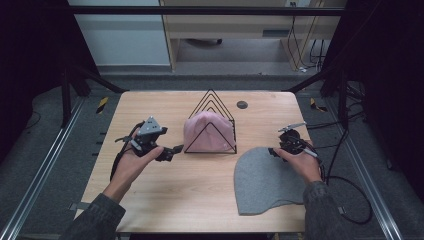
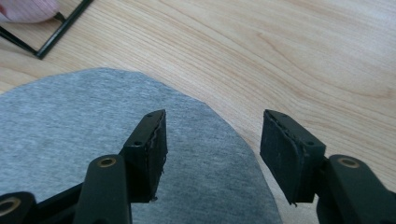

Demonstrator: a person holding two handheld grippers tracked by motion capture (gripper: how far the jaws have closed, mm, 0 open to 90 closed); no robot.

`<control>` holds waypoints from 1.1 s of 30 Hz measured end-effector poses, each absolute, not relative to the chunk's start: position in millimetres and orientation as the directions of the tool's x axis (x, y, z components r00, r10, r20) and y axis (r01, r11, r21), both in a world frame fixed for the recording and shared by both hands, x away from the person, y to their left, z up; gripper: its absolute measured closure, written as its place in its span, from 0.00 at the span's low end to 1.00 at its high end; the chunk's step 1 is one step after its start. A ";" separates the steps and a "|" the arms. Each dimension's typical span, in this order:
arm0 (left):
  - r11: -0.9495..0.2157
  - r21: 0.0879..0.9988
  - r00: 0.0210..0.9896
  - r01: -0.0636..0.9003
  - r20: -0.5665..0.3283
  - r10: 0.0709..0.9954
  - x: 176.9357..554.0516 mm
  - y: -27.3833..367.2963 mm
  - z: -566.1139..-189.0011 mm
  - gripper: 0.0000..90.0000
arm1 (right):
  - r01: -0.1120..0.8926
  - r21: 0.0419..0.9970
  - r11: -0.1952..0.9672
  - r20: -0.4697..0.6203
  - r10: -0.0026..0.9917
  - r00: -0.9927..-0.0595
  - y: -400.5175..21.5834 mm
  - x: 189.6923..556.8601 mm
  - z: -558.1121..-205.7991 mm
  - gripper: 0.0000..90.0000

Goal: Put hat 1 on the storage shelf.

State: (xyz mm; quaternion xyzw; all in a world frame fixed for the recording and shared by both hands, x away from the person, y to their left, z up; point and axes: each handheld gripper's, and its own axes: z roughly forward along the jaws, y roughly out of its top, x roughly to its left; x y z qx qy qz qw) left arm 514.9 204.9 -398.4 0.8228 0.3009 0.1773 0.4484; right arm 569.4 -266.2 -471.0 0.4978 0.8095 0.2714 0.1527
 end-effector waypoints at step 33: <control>-0.438 0.783 0.718 0.441 -0.016 0.696 504.2 236.2 -449.3 0.13 | 0.713 0.588 0.382 0.068 0.855 -0.514 -268.5 558.8 -484.0 0.96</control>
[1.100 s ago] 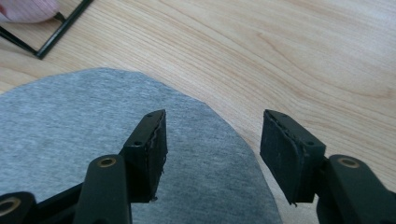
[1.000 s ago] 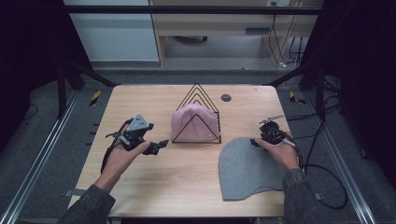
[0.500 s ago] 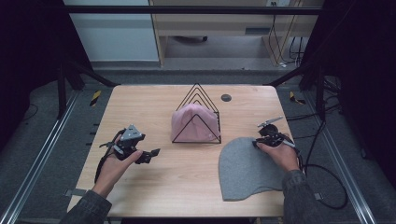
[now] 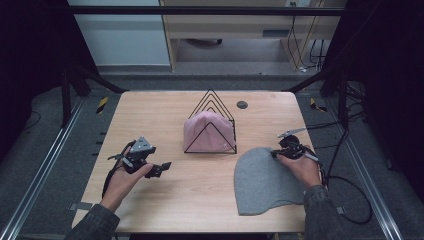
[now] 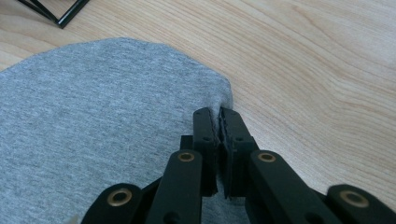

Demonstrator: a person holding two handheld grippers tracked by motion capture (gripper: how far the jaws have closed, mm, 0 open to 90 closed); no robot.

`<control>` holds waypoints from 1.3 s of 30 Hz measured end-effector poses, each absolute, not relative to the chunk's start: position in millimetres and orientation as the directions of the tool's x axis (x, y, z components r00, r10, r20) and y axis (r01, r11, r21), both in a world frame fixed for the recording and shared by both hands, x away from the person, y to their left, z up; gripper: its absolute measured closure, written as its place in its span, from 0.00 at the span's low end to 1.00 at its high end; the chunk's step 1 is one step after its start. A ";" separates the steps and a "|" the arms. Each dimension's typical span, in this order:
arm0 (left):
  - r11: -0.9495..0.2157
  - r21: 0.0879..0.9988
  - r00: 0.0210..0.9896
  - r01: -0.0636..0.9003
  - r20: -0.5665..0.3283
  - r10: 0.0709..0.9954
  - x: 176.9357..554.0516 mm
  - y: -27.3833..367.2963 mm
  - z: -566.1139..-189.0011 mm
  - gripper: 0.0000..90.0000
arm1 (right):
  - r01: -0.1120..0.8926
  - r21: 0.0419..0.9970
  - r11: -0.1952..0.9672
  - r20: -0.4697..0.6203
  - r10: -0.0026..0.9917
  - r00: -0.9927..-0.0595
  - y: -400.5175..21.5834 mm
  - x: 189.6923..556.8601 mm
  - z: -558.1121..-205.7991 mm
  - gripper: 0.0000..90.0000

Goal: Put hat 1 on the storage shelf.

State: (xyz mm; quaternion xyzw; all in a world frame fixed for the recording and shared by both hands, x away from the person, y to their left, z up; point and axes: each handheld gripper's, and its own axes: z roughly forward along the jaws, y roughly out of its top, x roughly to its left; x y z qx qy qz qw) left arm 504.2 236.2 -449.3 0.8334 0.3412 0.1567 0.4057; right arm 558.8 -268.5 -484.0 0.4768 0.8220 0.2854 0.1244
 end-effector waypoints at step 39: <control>-0.460 0.765 0.724 0.451 -0.012 0.690 505.0 236.2 -454.9 0.13 | 0.709 0.608 0.359 0.101 0.850 -0.517 -276.3 544.5 -469.7 0.95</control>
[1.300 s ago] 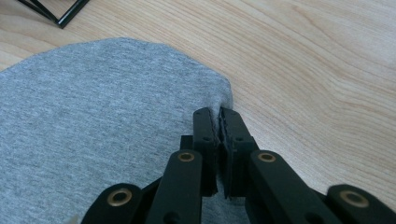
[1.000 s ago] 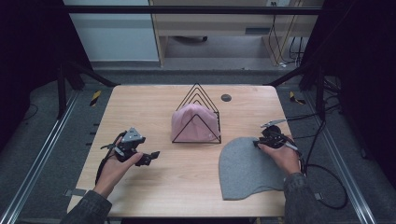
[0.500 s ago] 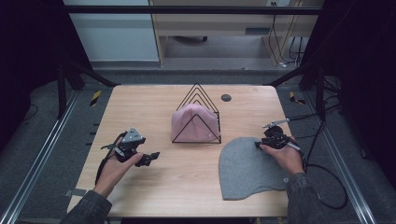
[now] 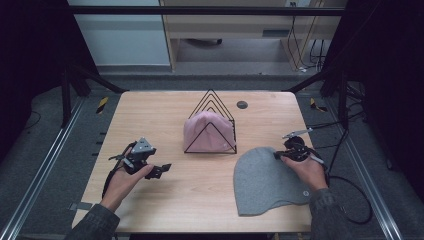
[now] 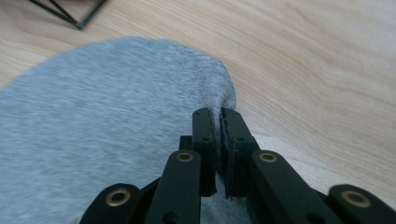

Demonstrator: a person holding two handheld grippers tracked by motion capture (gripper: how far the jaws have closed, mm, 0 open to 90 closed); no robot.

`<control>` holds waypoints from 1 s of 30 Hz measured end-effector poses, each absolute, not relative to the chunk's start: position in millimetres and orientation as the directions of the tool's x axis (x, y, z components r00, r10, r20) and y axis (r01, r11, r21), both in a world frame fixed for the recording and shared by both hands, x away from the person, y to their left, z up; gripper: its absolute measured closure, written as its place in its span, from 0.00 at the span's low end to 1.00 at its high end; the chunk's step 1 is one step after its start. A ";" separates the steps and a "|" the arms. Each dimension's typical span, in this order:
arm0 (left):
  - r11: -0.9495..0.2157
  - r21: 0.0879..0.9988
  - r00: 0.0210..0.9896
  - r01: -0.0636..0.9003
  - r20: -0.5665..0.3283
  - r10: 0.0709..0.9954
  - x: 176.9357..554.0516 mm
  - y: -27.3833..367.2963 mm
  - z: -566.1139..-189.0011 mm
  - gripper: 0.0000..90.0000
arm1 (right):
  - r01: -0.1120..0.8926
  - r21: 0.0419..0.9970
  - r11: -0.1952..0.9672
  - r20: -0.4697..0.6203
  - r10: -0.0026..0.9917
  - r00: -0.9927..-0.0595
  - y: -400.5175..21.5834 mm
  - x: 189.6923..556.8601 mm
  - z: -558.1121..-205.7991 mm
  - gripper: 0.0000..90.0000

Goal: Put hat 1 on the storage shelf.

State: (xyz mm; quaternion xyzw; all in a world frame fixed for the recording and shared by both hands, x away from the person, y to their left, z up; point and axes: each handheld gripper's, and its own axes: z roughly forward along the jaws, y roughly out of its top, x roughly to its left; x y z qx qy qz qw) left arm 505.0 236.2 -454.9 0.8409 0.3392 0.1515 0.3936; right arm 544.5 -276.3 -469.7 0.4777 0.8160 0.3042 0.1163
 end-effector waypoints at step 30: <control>-0.485 0.751 0.765 0.448 -0.041 0.642 499.1 224.9 -459.3 0.10 | 0.343 0.835 0.431 -0.027 0.655 -0.755 -203.1 475.5 -339.7 0.95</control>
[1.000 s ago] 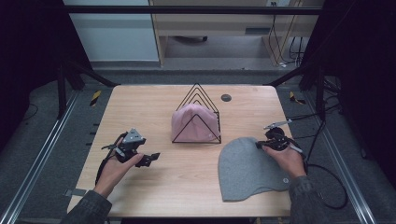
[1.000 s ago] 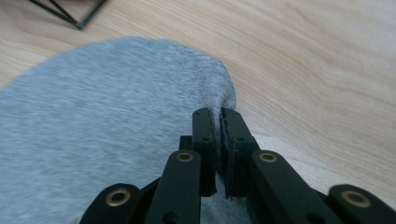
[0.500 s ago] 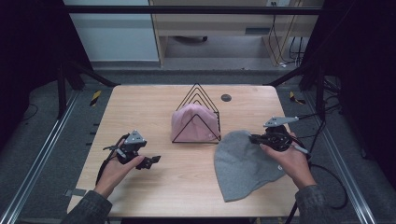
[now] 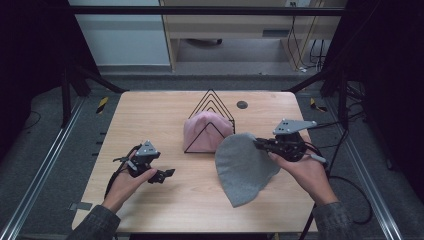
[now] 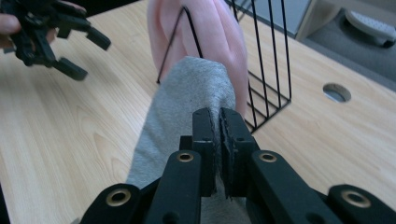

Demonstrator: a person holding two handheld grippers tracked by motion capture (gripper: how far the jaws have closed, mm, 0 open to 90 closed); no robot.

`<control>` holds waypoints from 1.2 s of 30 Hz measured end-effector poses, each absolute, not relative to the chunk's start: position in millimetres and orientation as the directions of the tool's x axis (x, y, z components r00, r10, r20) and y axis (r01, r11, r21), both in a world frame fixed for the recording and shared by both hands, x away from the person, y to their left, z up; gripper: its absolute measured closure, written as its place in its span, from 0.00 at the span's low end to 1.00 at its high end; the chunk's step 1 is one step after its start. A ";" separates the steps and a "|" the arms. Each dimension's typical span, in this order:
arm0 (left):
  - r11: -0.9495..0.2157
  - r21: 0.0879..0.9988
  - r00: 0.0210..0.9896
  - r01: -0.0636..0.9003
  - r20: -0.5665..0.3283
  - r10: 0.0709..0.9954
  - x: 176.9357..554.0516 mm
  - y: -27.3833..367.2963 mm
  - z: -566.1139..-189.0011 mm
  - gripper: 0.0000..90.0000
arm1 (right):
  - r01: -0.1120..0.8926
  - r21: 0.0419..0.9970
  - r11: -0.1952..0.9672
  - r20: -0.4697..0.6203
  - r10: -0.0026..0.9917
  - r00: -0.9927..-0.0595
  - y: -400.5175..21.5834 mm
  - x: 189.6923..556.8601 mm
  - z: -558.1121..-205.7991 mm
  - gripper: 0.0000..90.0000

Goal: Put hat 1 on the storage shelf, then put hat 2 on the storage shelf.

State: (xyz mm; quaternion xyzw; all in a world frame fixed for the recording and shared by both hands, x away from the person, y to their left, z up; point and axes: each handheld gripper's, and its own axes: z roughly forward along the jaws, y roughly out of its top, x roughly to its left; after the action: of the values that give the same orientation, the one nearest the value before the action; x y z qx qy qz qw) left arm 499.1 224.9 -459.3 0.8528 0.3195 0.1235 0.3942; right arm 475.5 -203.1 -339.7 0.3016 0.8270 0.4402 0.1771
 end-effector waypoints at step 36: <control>-0.499 0.806 0.858 0.319 -0.022 0.513 493.2 191.5 -372.6 0.12 | 0.139 0.878 0.458 -0.158 0.551 -0.819 -145.2 473.2 -222.2 0.95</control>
State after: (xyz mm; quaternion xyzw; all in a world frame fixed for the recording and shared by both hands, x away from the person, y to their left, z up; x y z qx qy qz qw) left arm 493.2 191.5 -372.6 0.8588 0.2420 0.1107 0.4379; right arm 473.2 -145.2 -222.2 0.2089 0.8260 0.4768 0.2164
